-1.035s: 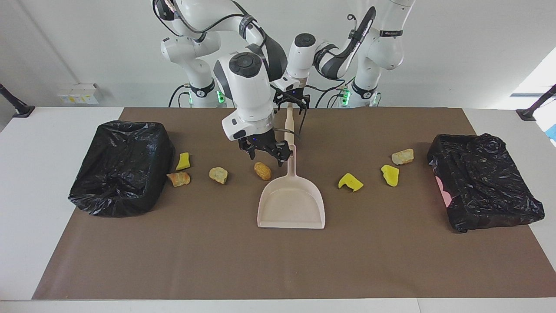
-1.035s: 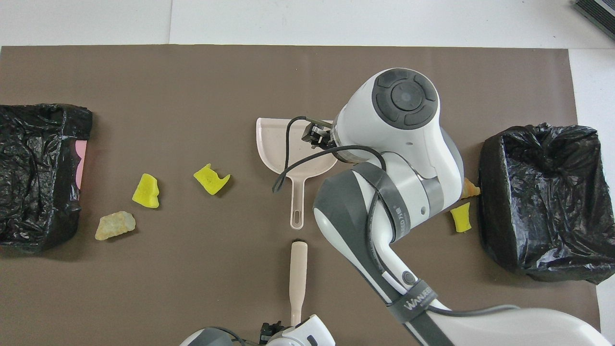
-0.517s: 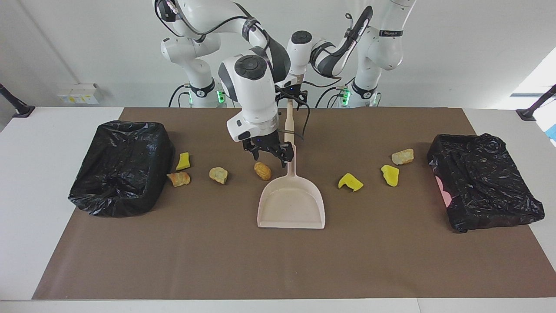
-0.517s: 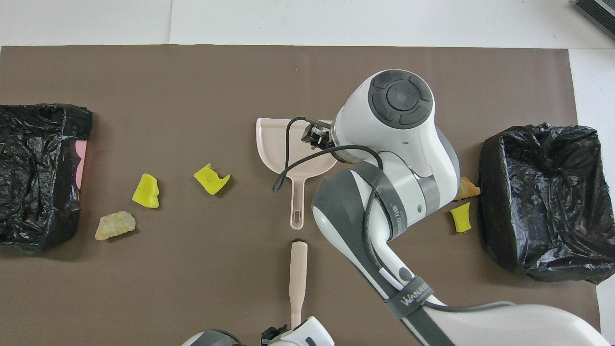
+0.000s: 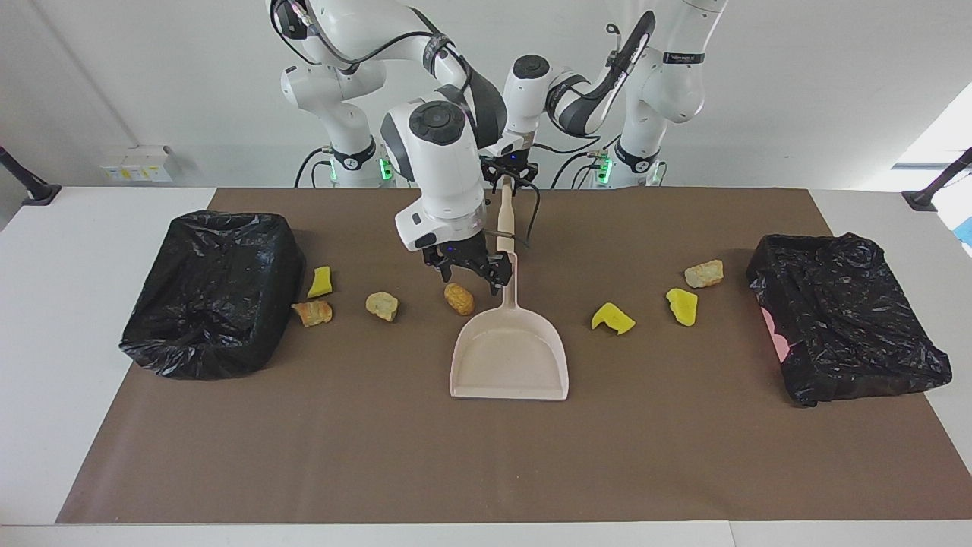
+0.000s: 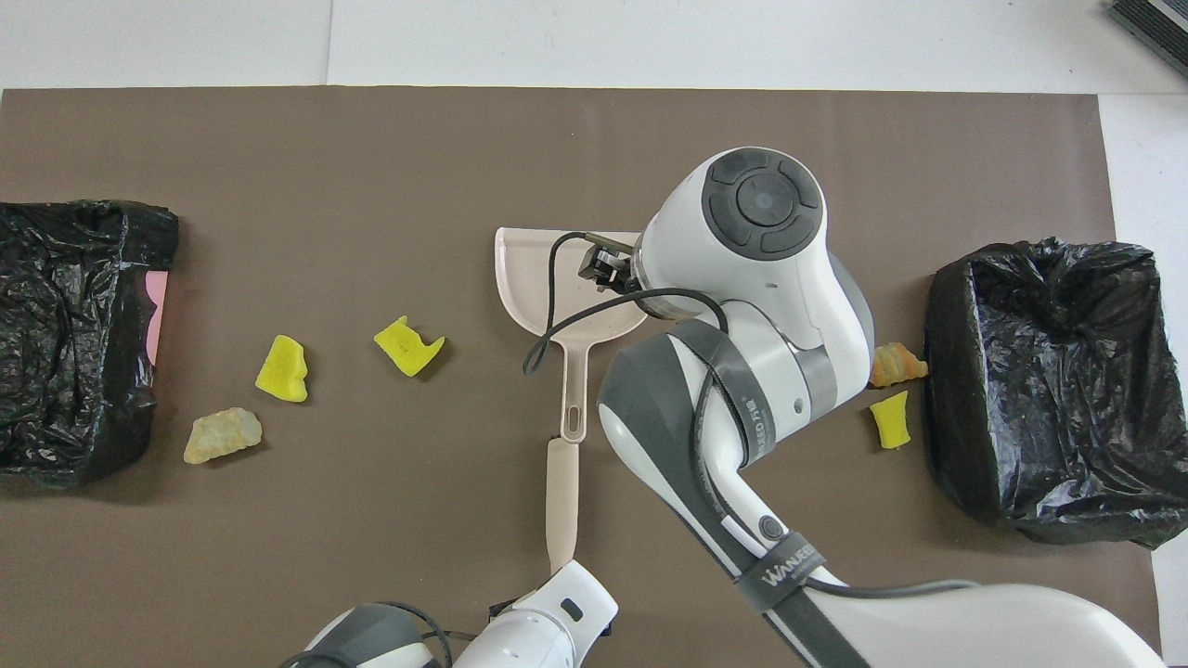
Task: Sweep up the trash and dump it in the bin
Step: 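Grasp the dustpan handle with the right gripper while the left gripper grasps the brush, then carry the dustpan with the right gripper while the left gripper lifts the brush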
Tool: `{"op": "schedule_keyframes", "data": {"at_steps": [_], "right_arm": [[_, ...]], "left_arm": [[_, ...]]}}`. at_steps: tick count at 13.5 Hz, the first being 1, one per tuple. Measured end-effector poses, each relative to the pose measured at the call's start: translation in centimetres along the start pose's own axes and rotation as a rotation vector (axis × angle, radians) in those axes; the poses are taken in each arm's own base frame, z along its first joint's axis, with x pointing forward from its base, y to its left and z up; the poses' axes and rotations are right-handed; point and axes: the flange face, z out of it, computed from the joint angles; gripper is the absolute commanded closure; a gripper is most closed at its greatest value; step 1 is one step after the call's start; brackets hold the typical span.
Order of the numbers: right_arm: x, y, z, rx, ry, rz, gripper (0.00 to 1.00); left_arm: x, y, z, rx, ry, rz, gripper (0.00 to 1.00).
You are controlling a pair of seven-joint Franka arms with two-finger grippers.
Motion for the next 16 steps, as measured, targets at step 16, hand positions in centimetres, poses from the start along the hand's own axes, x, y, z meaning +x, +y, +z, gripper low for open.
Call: {"op": "schedule_keyframes", "data": {"at_steps": [16], "right_arm": [[-9.5,-3.9,11.2,-0.124,-0.098,-0.156,0.34]], "left_arm": [[14.0,-19.9,-8.8,0.11,-0.073,0.008,1.0]]}}
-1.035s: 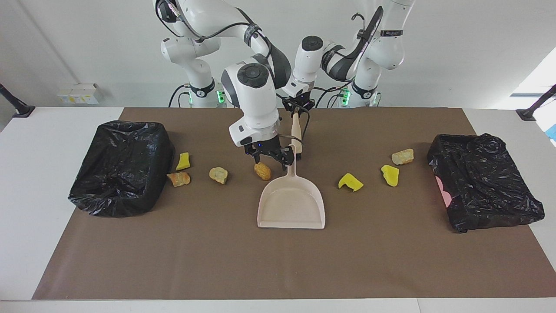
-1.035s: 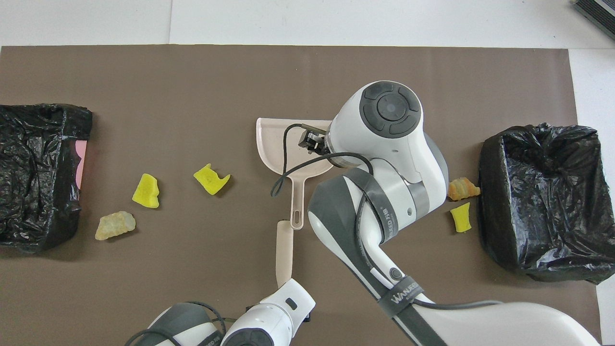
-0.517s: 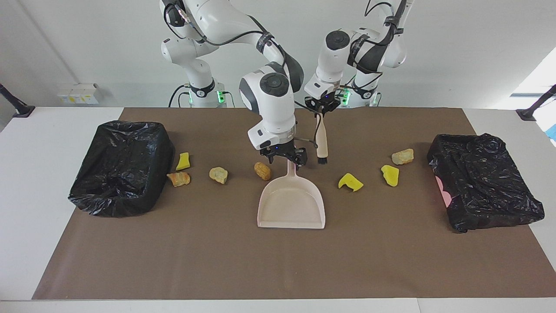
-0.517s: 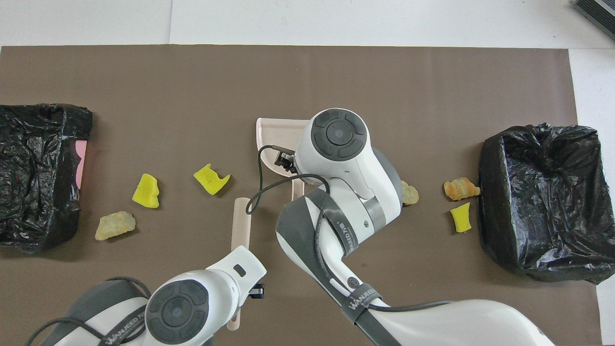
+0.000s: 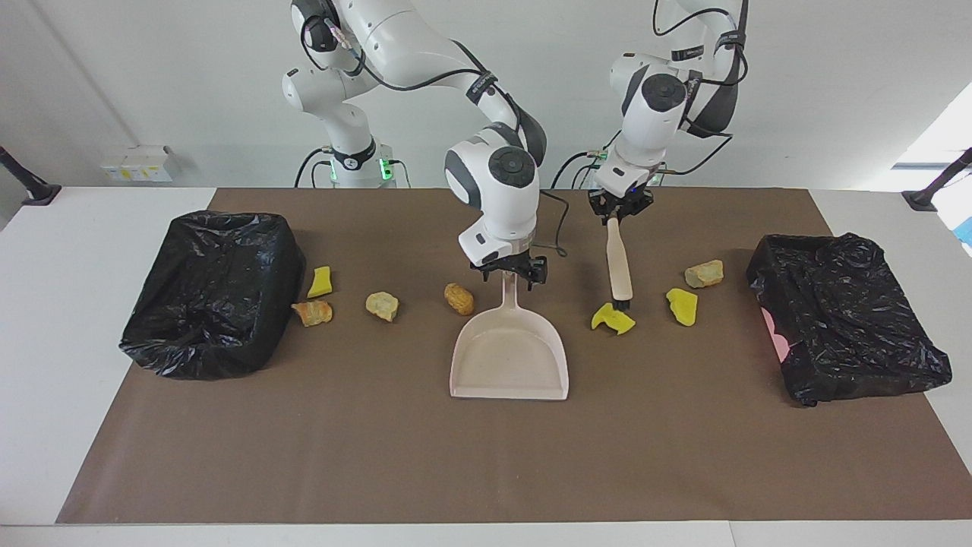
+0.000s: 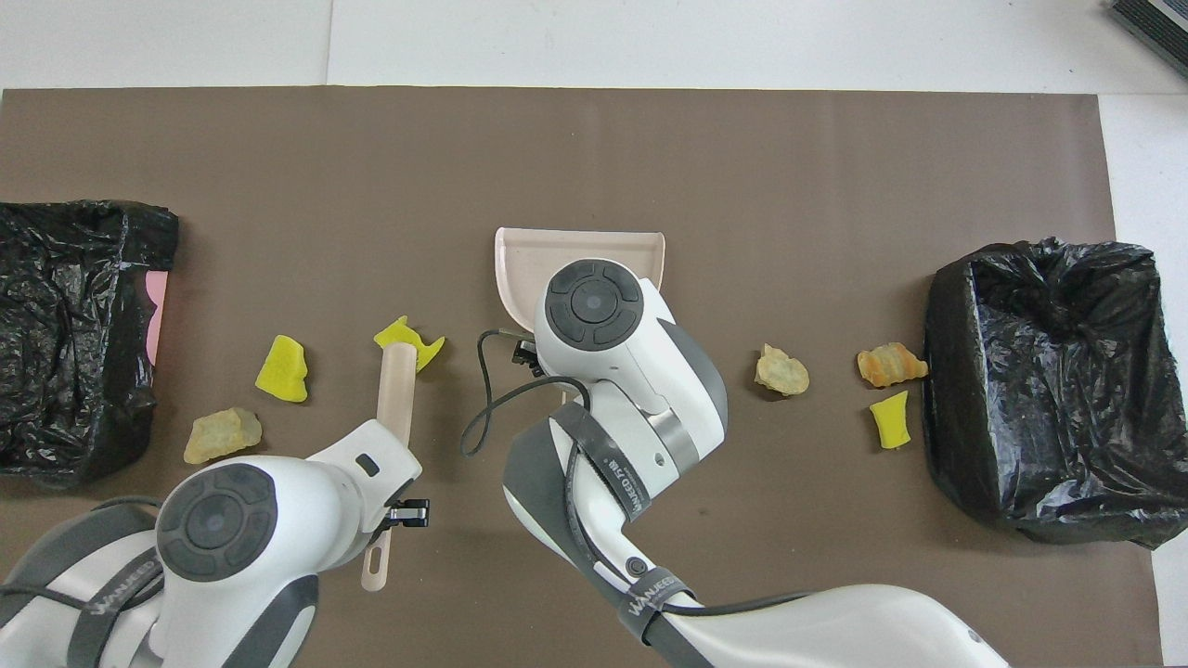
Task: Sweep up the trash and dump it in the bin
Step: 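Carry the dustpan with the right gripper while the left gripper lifts the brush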
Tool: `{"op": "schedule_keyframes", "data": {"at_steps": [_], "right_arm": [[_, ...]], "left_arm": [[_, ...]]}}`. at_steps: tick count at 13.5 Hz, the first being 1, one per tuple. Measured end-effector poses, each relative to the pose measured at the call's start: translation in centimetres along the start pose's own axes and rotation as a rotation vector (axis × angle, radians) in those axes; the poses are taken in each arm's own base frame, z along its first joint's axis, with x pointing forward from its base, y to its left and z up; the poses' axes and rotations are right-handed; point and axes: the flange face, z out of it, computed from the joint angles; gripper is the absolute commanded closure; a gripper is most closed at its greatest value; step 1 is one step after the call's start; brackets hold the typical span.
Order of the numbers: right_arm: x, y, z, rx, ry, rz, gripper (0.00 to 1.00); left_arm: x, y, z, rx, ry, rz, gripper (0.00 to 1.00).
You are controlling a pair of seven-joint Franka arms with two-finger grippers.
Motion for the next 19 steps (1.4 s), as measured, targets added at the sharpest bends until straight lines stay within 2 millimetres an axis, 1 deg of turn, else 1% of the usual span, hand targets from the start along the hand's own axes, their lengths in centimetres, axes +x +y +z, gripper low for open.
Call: {"op": "schedule_keyframes", "data": {"at_steps": [1,2,3,4,5,6,7,8,9,10,11,14,16,17,19], "right_arm": [[-0.5,-0.1,0.5,-0.009,-0.007,-0.019,0.61],[-0.8,-0.2,0.8,-0.014,-0.01,-0.029,0.78],[-0.9,-0.2,0.8,-0.017,-0.007,-0.035,0.85],[-0.8,-0.2,0.8,-0.026,0.005,-0.049,0.84],[-0.7,-0.2,0.7,-0.04,0.025,-0.065,0.78],[-0.6,-0.1,0.5,-0.051,0.043,-0.078,0.59],[-0.5,-0.1,0.3,-0.055,0.052,-0.085,0.46],[-0.4,-0.1,0.2,-0.056,0.056,-0.088,0.45],[-0.4,-0.1,0.2,-0.057,0.058,-0.089,0.57],[-0.4,-0.1,0.1,-0.058,0.06,-0.09,0.87],[-0.4,-0.1,0.1,-0.061,0.065,-0.093,1.0],[-0.3,-0.1,0.0,-0.07,0.078,-0.114,1.0],[-0.1,0.0,-0.2,-0.073,0.079,-0.183,1.0],[0.1,0.2,-0.7,-0.07,0.083,-0.241,1.0],[0.8,1.2,-2.7,-0.066,0.09,-0.382,1.0]], "left_arm": [[0.4,-1.0,0.0,-0.003,0.002,0.002,1.0],[0.7,-1.7,0.0,-0.005,0.005,0.004,1.0],[1.0,-2.3,0.1,-0.006,0.006,0.007,1.0],[1.2,-2.8,0.3,-0.006,0.005,0.012,1.0],[1.4,-3.2,0.3,-0.007,0.004,0.017,1.0],[1.5,-3.7,0.4,-0.007,0.005,0.019,1.0],[1.7,-4.3,0.5,-0.009,0.006,0.023,1.0],[1.9,-4.8,0.5,-0.01,0.008,0.028,1.0],[2.0,-5.1,0.5,-0.011,0.009,0.03,1.0],[2.1,-5.4,0.5,-0.011,0.009,0.028,1.0],[2.1,-5.5,0.5,-0.011,0.011,0.027,1.0],[2.4,-5.6,0.4,-0.012,0.016,0.025,1.0],[3.0,-5.5,-0.1,-0.013,0.024,0.026,1.0],[3.5,-5.5,-0.5,-0.014,0.032,0.025,1.0],[4.0,-6.1,-1.1,-0.014,0.029,0.001,1.0]]}}
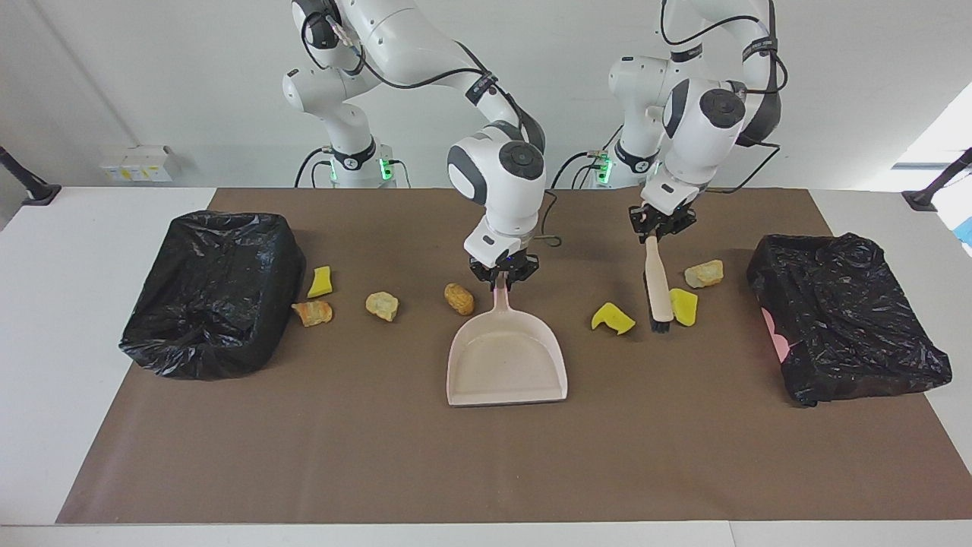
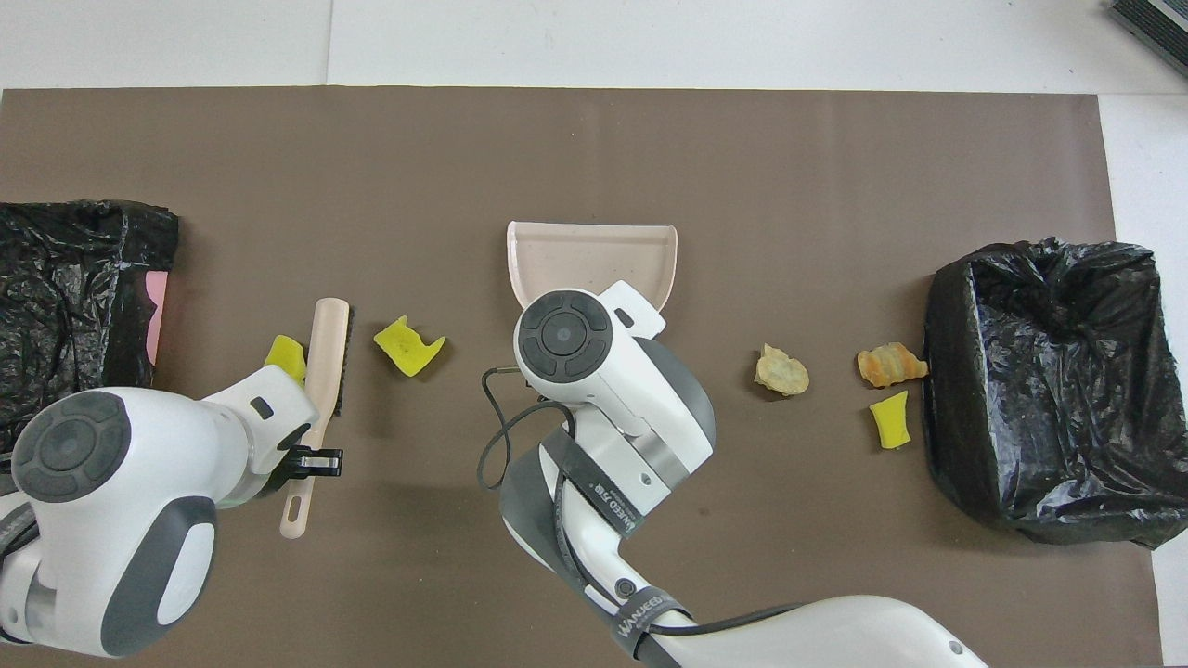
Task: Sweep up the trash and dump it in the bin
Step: 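Carry the dustpan with the right gripper while the left gripper lifts the brush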
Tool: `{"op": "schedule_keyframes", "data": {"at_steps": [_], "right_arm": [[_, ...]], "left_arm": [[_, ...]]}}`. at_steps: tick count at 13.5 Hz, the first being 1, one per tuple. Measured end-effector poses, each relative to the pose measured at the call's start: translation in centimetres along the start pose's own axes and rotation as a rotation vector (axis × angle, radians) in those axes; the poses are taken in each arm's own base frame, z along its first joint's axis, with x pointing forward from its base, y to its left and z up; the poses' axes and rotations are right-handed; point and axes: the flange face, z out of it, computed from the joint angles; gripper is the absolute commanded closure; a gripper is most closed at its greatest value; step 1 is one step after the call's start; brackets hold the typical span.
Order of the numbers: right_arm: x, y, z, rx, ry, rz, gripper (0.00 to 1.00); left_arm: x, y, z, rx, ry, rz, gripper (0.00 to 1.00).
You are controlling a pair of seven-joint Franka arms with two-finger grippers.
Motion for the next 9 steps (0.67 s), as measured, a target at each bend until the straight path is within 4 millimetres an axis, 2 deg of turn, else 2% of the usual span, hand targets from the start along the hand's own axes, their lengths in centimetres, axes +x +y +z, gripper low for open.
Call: {"op": "schedule_keyframes", "data": {"at_steps": [3,5,7,9], "right_arm": [[0.3,3.8,-4.0,0.021,-0.014,-0.216,1.0],[0.3,5.5,-5.7,0.041,-0.019,-0.327,1.0],[0.1,5.7,-5.7,0.069,-0.028,-0.429,1.0],[-0.4,5.3,-4.9,0.09,-0.045,-0.549,1.0]], "left_arm": [[-0.1,-2.6,0.0,0.005,-0.049,-0.122,1.0],[-0.2,-4.4,-0.1,0.005,-0.063,-0.208,1.0],[-0.3,-6.8,-0.3,0.019,-0.074,-0.308,1.0],[-0.6,-9.2,-0.4,0.065,-0.072,-0.364,1.0]]}}
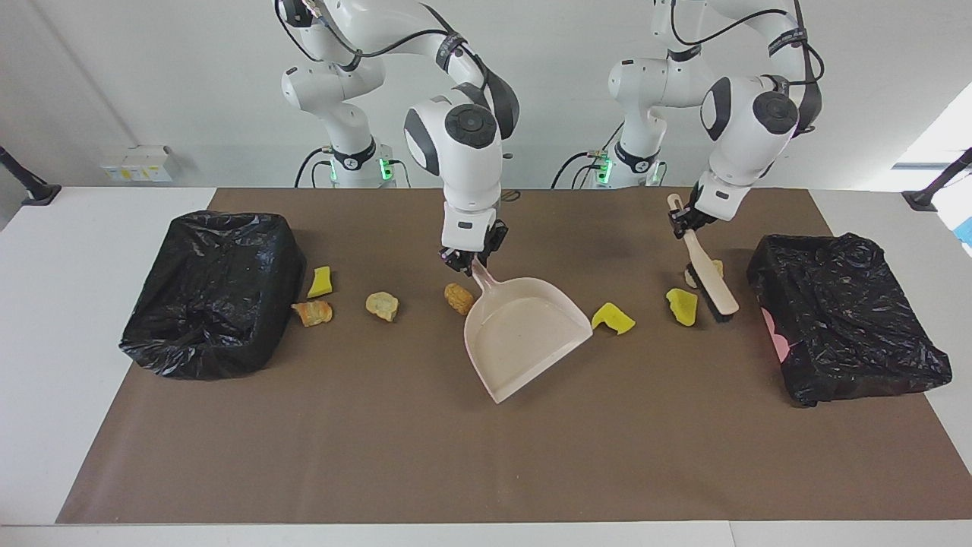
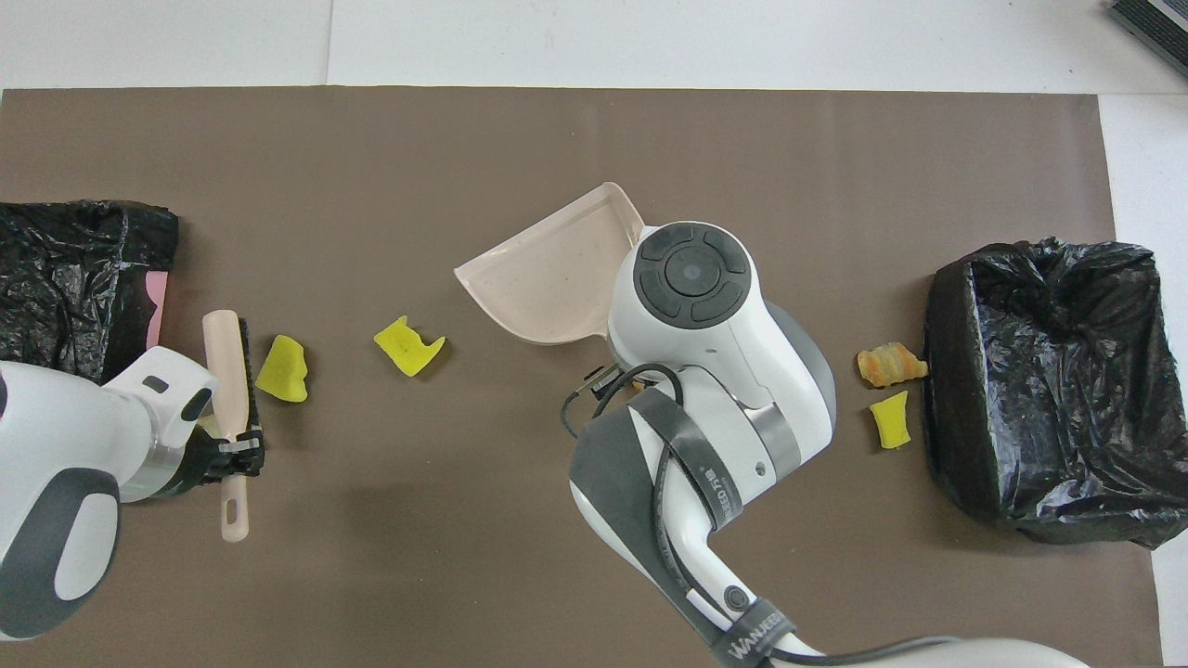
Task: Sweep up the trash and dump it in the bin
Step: 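Carry the dustpan with the right gripper while the left gripper lifts the brush, then sweep the sponge pieces into the dustpan with the left gripper's brush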
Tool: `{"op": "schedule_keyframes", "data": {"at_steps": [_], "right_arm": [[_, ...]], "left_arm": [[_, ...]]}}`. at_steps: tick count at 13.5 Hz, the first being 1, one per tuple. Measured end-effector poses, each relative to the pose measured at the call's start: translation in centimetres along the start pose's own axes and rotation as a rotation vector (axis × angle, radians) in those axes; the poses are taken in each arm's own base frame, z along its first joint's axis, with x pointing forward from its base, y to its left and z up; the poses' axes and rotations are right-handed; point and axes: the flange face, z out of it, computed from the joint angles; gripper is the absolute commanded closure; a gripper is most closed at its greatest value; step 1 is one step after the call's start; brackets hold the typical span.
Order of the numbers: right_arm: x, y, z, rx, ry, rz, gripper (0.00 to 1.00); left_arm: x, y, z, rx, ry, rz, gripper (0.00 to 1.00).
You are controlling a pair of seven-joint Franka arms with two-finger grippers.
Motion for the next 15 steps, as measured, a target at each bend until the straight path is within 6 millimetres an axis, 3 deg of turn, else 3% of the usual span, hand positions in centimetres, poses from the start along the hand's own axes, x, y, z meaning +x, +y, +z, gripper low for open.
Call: {"op": "schedule_keyframes", "data": {"at_steps": [3,7,10,13,15], "right_arm": [[-1.1,-1.1,1.5,0.009,-0.033,-0.172,1.0],[-3.8,-2.9,2.7,-0.024,-0.063,-0.278,1.0],[-5.1,-3.2,3.0,-0.119,-0.101,-0.35,1.0],[-5.2,-4.8,4.2,-0.17,-0.113,-0.42,1.0],[-5.0,-4.8,4.8,-0.17,-0.114,-0.47,1.0]], "left_arm": [[-0.3,-3.4,0.7,0.053,0.005,-0.049,1.0],[-3.4,-5.9,2.4,0.064,-0.025,-0.081,1.0],[-6.0,-6.2,3.3,0.076,-0.055,-0.073,1.0],[-6.6,-5.1,4.4,0.092,-0.068,-0.039,1.0],[-6.3,-3.4,5.1,0.078,-0.065,-0.012,1.0]]}}
